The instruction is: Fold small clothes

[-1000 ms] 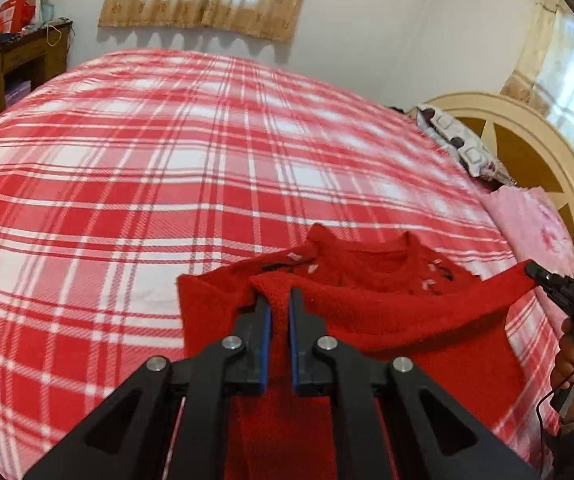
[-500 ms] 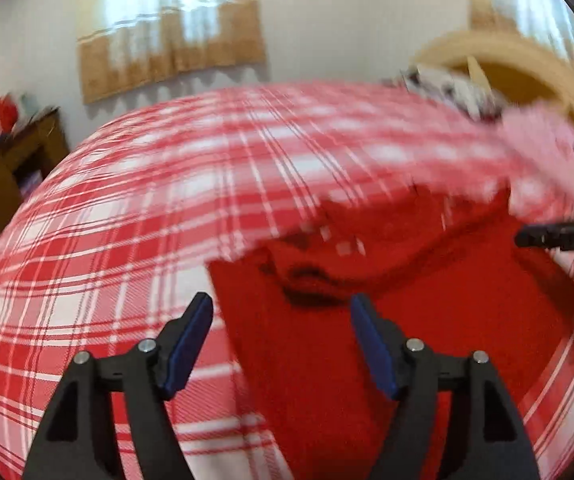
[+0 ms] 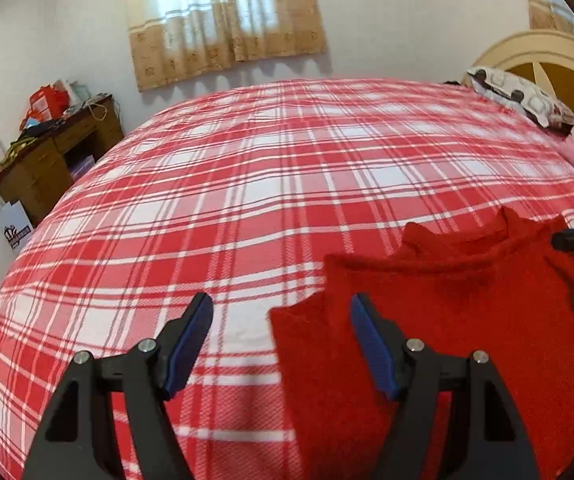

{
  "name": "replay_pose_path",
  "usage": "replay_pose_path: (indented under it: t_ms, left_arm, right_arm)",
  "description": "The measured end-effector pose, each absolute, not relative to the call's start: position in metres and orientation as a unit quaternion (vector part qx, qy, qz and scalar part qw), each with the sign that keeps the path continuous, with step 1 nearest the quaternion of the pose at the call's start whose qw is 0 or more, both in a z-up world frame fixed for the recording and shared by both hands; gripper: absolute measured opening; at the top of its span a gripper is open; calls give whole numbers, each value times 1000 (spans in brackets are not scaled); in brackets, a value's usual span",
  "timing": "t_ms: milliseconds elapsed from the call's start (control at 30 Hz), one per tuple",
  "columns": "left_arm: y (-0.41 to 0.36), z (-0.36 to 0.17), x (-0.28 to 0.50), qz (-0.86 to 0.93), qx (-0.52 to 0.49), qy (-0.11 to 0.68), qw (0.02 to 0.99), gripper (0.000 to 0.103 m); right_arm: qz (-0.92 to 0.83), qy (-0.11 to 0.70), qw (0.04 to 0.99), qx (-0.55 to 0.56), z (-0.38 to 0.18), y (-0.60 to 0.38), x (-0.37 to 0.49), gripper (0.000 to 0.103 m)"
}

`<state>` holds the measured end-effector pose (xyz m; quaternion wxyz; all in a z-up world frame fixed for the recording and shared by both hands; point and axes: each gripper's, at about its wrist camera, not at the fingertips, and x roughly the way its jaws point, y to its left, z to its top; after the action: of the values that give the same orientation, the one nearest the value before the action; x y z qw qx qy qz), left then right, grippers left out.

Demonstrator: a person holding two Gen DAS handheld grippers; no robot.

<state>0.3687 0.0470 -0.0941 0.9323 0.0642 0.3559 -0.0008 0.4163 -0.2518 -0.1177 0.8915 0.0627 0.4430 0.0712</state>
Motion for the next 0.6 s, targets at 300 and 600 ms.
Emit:
replay_pose_path:
  t_ms: [300, 600]
  left_arm:
    - [65, -97, 296, -41, 26, 360, 931, 77]
    - [57, -106, 243, -99, -30, 368, 924, 61]
  right_arm:
    - [75, 437, 894, 68, -107, -279, 323, 50]
    - [42, 421, 901, 98, -120, -311, 255, 51]
